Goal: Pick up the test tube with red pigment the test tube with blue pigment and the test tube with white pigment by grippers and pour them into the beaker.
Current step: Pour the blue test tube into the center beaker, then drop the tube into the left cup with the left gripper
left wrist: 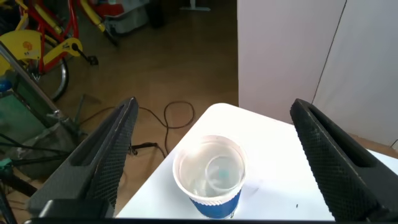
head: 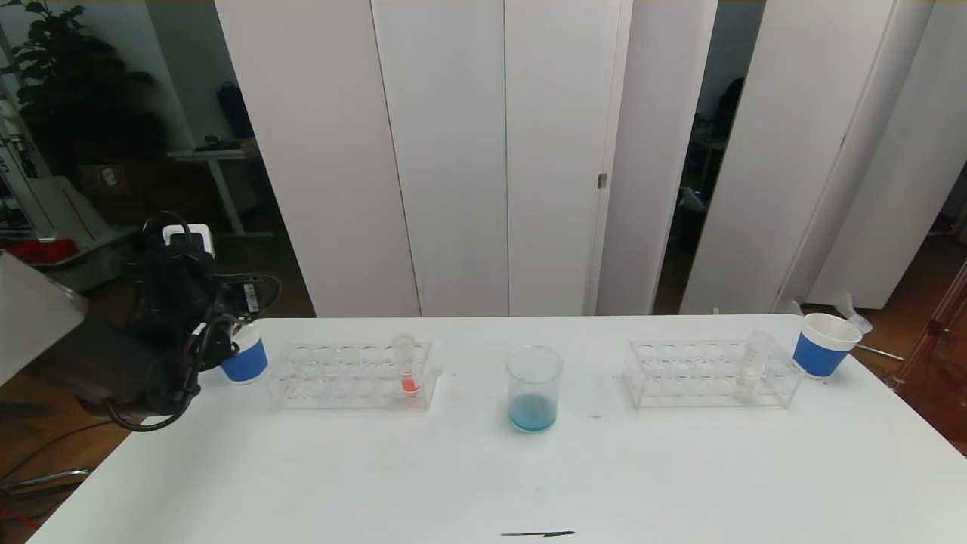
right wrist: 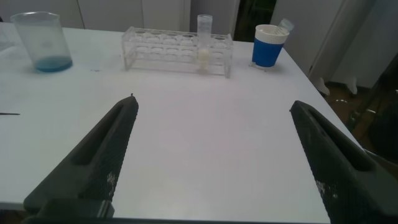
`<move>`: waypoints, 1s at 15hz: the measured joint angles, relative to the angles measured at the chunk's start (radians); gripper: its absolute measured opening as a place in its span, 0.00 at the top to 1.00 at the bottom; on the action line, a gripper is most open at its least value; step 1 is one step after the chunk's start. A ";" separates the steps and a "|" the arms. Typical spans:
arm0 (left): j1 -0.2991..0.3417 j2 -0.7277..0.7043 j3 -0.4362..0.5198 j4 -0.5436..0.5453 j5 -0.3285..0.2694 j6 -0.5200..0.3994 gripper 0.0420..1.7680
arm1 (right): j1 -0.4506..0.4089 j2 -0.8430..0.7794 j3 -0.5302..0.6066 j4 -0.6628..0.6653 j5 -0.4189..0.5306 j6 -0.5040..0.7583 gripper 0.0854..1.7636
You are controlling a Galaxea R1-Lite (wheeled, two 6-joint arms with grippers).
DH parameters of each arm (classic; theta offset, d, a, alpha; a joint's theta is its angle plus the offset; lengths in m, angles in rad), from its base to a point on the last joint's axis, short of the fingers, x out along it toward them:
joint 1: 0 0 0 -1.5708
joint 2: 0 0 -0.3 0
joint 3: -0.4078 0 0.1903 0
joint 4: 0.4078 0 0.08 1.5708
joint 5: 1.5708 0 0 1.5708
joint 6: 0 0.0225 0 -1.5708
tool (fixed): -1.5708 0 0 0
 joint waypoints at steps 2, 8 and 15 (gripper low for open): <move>-0.005 -0.109 0.068 0.045 -0.014 0.005 0.01 | 0.000 0.000 0.000 0.000 0.000 0.000 0.01; -0.043 -0.478 0.352 0.135 -0.020 0.060 0.01 | 0.000 0.000 0.000 0.000 0.000 0.000 0.01; -0.057 -0.950 0.580 0.517 -0.071 0.068 0.01 | 0.000 0.000 0.000 0.000 0.000 0.000 0.01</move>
